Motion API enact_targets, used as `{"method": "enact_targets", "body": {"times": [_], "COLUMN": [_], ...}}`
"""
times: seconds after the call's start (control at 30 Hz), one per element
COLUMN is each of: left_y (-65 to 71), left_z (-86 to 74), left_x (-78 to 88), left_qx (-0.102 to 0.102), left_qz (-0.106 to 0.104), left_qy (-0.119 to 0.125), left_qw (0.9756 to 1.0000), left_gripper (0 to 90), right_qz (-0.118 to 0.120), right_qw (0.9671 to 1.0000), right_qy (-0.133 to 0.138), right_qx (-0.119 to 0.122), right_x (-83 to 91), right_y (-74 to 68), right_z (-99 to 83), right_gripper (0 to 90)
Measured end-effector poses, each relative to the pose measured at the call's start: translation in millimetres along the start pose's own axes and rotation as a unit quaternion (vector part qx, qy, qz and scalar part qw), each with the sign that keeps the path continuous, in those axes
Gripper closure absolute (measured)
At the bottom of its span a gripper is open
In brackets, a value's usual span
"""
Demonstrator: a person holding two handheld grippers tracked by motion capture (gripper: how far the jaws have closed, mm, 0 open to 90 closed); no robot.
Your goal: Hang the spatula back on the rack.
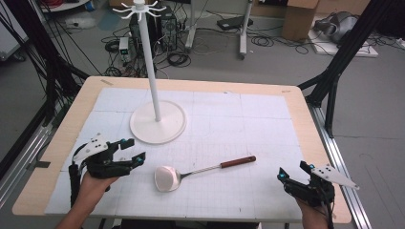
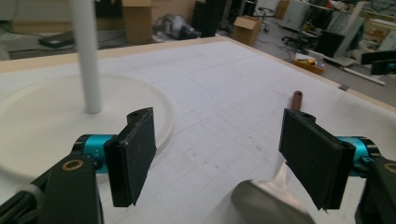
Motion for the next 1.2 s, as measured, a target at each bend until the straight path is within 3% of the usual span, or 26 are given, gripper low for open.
{"method": "enact_targets", "body": {"times": [0.07,0.13,0.27,0.4,0.47,0.67,0.7,0.73,0.87,1.03,1.07,1.2], "left_y": [10.8,22.3,44.5,56.7,62.4,74.3,76.3,77.4,78.6,77.8,77.2,77.6], "left_z": [7.3,14.1,25.3,26.9,24.6,14.7,11.1,8.4,-5.3,-15.4,-16.9,-23.0], "left_x": [-14.3,-30.1,-64.1,-94.0,-108.6,-138.6,-142.9,-145.9,-157.0,-161.4,-161.1,-162.2], "left_qx": [-0.016,-0.039,-0.067,-0.088,-0.081,-0.086,-0.093,-0.095,-0.106,-0.112,-0.12,-0.124], "left_qz": [-0.023,-0.049,-0.1,-0.125,-0.134,-0.151,-0.156,-0.157,-0.162,-0.159,-0.159,-0.156], "left_qy": [-0.021,-0.051,-0.098,-0.141,-0.15,-0.186,-0.199,-0.206,-0.25,-0.286,-0.296,-0.318], "left_qw": [0.9994,0.9967,0.9878,0.9782,0.9763,0.967,0.9629,0.961,0.9485,0.9382,0.9344,0.9271], "left_gripper": [27.5,27.5,28.5,28.5,28.5,32.7,35.7,38.0,44.0,47.6,49.6,53.4], "right_qz": [0.003,0.006,0.008,0.01,0.01,0.005,0.006,0.005,0.006,0.005,0.004,0.006], "right_qw": [1.0,1.0,1.0,0.9999,0.9999,1.0,1.0,1.0,1.0,1.0,1.0,1.0], "right_qy": [-0.001,0.001,0.002,-0.002,-0.001,0.001,0.002,0.001,-0.001,0.0,-0.001,-0.003], "right_qx": [0.005,0.005,0.005,0.002,0.006,-0.001,-0.001,-0.003,-0.002,0.0,-0.003,-0.003], "right_x": [-1.4,-1.8,-3.8,-4.0,-3.3,-0.1,-0.1,-0.1,-0.3,0.4,0.4,-0.1], "right_y": [-1.9,-3.1,-2.8,-3.1,-2.8,0.5,1.0,1.3,0.5,1.5,1.2,0.6], "right_z": [0.6,1.9,2.6,2.0,1.8,0.1,0.1,-0.2,-0.8,-1.1,-1.2,-1.3], "right_gripper": [17.5,17.5,17.5,17.5,17.5,17.5,17.5,17.5,17.5,17.6,17.5,17.5]}}
Point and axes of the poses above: each handheld gripper's, and its own axes: x roughly backward along the jaws, z roughly out of its top, y roughly to its right, the point moved 5 cm from there along -x, roughly forward along the jaws, and after that the axes turned 2 degrees about -y, right-handed, at the moved point
